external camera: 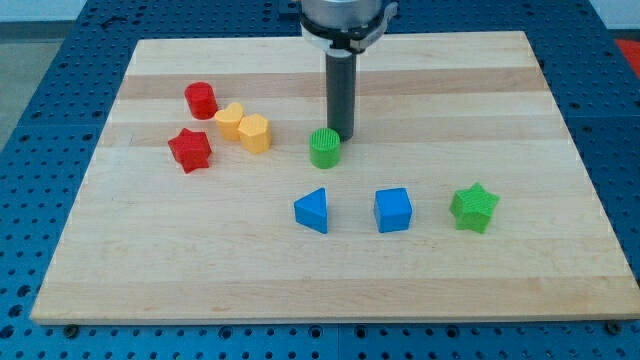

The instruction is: Slide the green circle towards the blue triangle

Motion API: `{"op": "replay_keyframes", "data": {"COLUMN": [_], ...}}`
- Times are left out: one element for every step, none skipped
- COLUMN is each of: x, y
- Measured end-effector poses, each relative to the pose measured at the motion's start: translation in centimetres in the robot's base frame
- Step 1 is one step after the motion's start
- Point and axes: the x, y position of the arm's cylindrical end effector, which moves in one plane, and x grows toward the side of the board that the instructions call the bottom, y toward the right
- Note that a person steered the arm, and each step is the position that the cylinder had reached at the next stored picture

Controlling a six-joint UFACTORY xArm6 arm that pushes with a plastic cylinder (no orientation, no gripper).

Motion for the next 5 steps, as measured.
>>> {"op": "replay_keyframes", "data": {"x": [2.1,3.4,4.1,5.0,5.3], "y": [0.0,0.0,-0.8,-2.1,-4.2]}}
